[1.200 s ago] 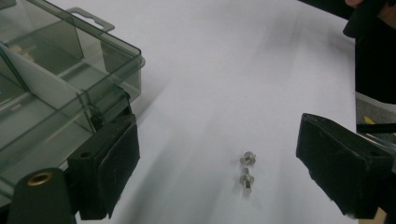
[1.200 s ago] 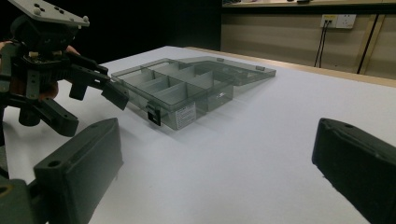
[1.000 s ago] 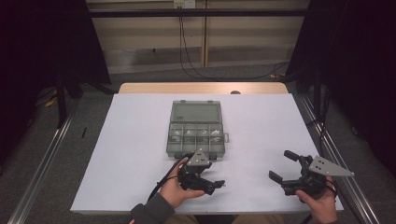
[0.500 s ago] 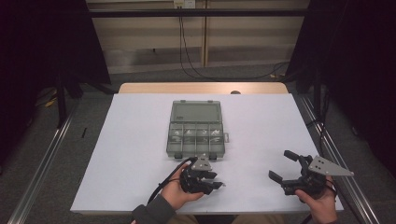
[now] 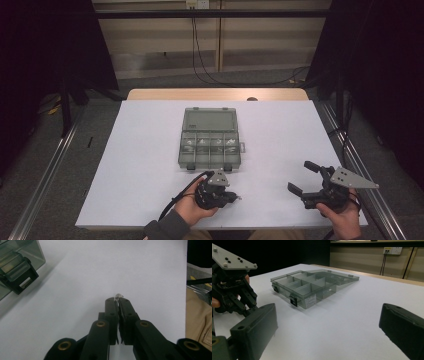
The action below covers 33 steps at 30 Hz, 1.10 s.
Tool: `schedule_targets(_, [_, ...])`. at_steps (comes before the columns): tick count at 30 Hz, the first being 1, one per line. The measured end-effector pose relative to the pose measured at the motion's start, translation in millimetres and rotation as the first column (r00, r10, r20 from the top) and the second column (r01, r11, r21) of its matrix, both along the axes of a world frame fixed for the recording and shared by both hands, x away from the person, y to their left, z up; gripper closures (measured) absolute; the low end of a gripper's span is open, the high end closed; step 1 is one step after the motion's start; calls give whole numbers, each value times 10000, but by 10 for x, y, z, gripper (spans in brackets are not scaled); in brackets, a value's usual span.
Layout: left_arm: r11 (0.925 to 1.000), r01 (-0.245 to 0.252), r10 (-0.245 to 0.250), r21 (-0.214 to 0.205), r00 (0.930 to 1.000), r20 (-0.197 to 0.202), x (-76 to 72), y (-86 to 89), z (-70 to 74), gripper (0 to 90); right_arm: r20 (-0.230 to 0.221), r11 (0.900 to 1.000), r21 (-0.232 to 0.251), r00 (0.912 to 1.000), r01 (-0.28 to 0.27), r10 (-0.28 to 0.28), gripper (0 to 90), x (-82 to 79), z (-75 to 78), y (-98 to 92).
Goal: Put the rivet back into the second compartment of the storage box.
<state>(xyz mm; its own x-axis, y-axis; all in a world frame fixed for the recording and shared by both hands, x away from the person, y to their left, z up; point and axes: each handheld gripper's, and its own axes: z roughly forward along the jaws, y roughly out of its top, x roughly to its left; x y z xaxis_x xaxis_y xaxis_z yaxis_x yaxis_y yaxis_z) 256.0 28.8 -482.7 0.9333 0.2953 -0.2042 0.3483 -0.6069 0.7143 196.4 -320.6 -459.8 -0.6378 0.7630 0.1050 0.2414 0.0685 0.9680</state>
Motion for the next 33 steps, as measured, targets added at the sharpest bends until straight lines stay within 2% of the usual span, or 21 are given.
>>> schedule_targets(11, [9992,-412,412,9,9985,-369,34,40,23,868,46,10000,34,10000,-14,14,14,-1,3,-8])
schedule_targets(19, [9960,-759,745,-463,9967,-317,99,114,123,868,66,10000,31,10000,-12,12,14,1,4,-9])
schedule_targets(22, [9921,-1004,985,-752,9947,-296,142,154,182,868,65,10000,63,10000,14,-15,13,-1,6,-13])
schedule_targets(27, [9864,-1302,1305,-1003,9914,-40,213,226,293,868,43,10000,9,10000,-5,5,12,1,2,-6])
schedule_targets(33, [9752,-1702,1724,-1411,9850,29,308,298,384,868,69,10000,-3,10000,10,-10,12,3,1,-10])
